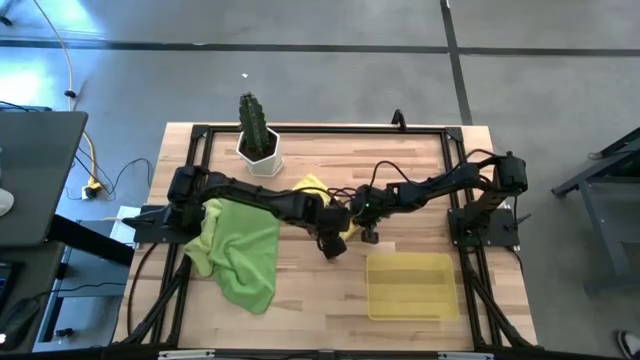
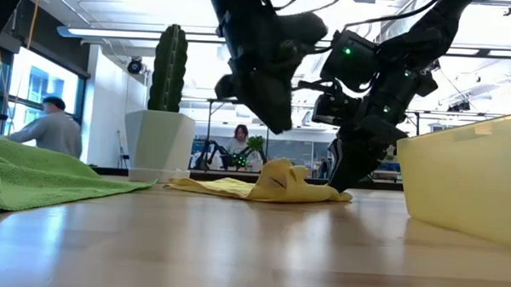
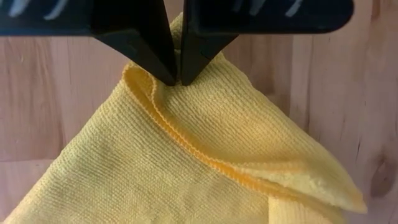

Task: Roll microfiber towels into tight, uniform cylinder then place into a basket
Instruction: Roll the yellow towel

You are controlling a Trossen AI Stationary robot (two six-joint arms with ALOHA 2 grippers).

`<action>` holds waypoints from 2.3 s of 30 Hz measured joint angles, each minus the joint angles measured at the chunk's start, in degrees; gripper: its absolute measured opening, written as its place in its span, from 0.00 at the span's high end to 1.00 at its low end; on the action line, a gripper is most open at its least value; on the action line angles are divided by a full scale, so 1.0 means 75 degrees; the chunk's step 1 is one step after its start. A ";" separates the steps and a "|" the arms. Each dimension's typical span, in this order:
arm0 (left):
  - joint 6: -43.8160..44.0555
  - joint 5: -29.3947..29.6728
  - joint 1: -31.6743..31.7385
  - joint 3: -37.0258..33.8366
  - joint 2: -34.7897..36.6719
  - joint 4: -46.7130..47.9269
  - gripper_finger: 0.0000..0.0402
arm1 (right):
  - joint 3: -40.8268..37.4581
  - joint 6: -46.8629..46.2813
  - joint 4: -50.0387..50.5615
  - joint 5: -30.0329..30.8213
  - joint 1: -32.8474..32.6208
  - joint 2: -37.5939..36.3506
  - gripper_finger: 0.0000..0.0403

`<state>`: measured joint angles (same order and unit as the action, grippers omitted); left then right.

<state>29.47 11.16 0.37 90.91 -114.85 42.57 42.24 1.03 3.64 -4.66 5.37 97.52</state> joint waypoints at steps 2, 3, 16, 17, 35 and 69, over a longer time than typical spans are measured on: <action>-0.0211 0.0798 0.0040 0.0052 0.0000 0.0347 0.78 | 0.0003 -0.0313 -0.0261 0.0025 0.0070 0.0017 0.95; -0.0234 0.1162 0.0069 0.0052 0.0000 0.0559 0.78 | -0.0001 -0.0461 -0.0335 0.0031 0.0122 0.0022 0.95; -0.0206 0.1597 0.0716 -0.0823 -0.0003 0.1118 0.78 | -0.0006 -0.2216 -0.0484 0.0361 0.1216 0.0020 0.95; -0.0430 0.1411 0.0704 -0.0991 -0.0003 0.0590 0.78 | -0.0006 -0.2218 -0.0483 0.0357 0.1227 0.0020 0.95; -0.0316 0.0515 0.0475 -0.5288 0.3282 -0.5128 0.78 | 0.0003 -0.2077 -0.0379 0.0338 0.1232 0.0008 0.95; -0.7018 0.0280 0.0487 -0.6101 0.0155 -1.0861 0.63 | -0.0006 -0.2887 -0.0807 0.0345 0.1232 0.0014 0.95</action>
<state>-23.17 13.26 4.02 45.16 -113.68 -38.89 42.19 -20.62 -2.41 -2.07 14.61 97.62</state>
